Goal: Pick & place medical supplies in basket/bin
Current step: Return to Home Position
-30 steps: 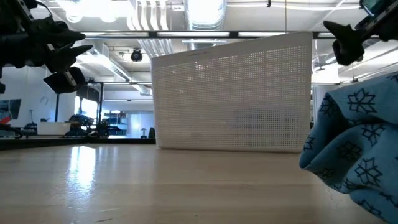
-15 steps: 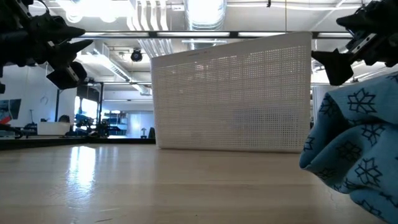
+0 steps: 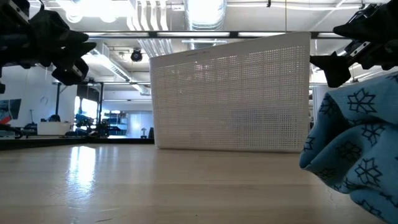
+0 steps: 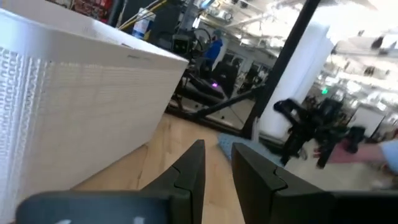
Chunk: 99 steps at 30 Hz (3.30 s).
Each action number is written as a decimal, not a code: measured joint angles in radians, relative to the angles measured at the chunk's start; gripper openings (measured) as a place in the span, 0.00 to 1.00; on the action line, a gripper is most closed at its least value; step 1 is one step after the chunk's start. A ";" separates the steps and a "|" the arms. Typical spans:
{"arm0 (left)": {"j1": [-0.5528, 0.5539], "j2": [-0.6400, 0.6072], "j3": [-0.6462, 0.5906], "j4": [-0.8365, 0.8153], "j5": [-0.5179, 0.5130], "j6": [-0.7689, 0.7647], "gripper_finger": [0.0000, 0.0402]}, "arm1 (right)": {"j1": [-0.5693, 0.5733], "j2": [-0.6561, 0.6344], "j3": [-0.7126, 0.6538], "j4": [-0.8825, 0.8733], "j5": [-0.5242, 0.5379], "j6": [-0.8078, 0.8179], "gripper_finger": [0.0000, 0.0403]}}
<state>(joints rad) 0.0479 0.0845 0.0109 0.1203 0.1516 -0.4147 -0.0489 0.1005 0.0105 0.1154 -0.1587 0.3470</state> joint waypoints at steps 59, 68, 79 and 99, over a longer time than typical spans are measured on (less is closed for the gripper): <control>0.001 0.006 0.002 -0.101 -0.225 0.222 0.15 | 0.000 0.000 -0.001 0.001 0.001 0.000 0.85; 0.002 0.006 0.002 -0.101 -0.225 0.222 0.15 | 0.000 0.000 -0.001 0.000 0.001 0.000 0.85; 0.001 0.006 0.001 -0.101 -0.225 0.222 0.15 | 0.000 0.000 -0.001 0.000 0.001 0.000 0.85; 0.001 0.006 0.001 -0.101 -0.226 0.222 0.15 | 0.000 0.000 -0.001 0.001 0.001 0.000 0.85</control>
<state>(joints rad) 0.0493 0.0910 0.0120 0.0193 -0.0742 -0.1928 -0.0484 0.1009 0.0097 0.1162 -0.1574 0.3473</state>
